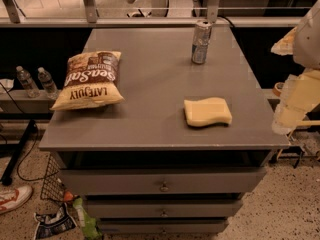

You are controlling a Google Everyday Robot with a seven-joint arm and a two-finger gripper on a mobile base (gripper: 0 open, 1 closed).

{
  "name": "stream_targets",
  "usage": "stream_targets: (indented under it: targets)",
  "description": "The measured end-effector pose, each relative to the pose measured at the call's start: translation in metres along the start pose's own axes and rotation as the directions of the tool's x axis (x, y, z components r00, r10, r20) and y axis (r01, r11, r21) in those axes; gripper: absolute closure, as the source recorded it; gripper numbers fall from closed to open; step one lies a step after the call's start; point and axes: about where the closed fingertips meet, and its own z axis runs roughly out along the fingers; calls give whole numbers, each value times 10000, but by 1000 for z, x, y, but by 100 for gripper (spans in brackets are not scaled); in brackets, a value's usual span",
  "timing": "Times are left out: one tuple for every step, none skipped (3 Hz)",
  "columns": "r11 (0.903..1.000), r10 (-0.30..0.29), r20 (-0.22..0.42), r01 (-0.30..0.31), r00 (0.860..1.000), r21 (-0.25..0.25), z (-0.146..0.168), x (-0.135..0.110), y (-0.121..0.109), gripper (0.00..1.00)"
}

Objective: Move sponge near brown chip bag

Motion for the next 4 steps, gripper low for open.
stream_targets:
  targets:
    - [10000, 0, 1, 0, 10000, 2, 0, 0, 0, 0]
    - [9987, 379, 485, -362, 9981, -370, 14, -3, -4, 0]
    - [9923, 358, 1428, -182, 9891, -1229, 59, -21, -15, 0]
    - [9846, 44, 1805, 273, 9836, -1726, 99, -42, -23, 0]
